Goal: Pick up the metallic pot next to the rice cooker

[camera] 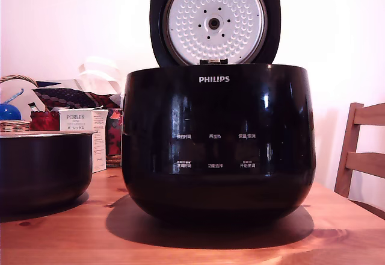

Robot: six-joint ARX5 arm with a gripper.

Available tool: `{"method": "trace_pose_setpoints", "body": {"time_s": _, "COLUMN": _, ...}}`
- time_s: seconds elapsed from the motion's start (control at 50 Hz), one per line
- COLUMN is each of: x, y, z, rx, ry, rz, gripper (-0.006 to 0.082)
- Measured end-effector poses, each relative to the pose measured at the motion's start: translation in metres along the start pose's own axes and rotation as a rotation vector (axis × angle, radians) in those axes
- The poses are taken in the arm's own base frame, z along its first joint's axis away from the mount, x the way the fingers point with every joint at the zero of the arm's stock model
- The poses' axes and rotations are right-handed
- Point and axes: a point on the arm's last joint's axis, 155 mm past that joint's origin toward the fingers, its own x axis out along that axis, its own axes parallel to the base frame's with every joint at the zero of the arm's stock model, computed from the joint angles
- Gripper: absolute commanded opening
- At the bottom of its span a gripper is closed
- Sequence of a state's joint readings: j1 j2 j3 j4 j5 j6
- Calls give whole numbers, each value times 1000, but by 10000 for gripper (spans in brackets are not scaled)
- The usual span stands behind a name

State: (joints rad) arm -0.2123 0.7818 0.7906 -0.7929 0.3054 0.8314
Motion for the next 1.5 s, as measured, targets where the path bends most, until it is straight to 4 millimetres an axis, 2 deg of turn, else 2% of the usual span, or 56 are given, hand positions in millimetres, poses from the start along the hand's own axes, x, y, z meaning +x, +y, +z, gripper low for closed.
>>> {"method": "trace_pose_setpoints", "body": {"time_s": 0.08, "x": 8, "y": -13, "z": -15, "rx": -9, "ry": 67, "rz": -74, "gripper": -7}}
{"method": "trace_pose_setpoints", "body": {"time_s": 0.14, "x": 14, "y": -19, "z": -24, "rx": -15, "ry": 107, "rz": -115, "gripper": 30}}
{"method": "trace_pose_setpoints", "body": {"time_s": 0.3, "x": 22, "y": -21, "z": -39, "rx": -30, "ry": 181, "rz": -144, "gripper": 311}}
{"method": "trace_pose_setpoints", "body": {"time_s": 0.4, "x": 24, "y": -15, "z": -46, "rx": -26, "ry": 224, "rz": -117, "gripper": 369}}
{"method": "trace_pose_setpoints", "body": {"time_s": 0.62, "x": 34, "y": 5, "z": -61, "rx": 64, "ry": 308, "rz": -62, "gripper": 418}}
{"method": "trace_pose_setpoints", "body": {"time_s": 0.88, "x": 55, "y": 14, "z": -64, "rx": 102, "ry": 318, "rz": -68, "gripper": 421}}
{"method": "trace_pose_setpoints", "body": {"time_s": 1.08, "x": 67, "y": 25, "z": -63, "rx": 164, "ry": 312, "rz": -51, "gripper": 455}}
{"method": "trace_pose_setpoints", "body": {"time_s": 1.5, "x": 91, "y": 19, "z": -80, "rx": 187, "ry": 371, "rz": -137, "gripper": 448}}
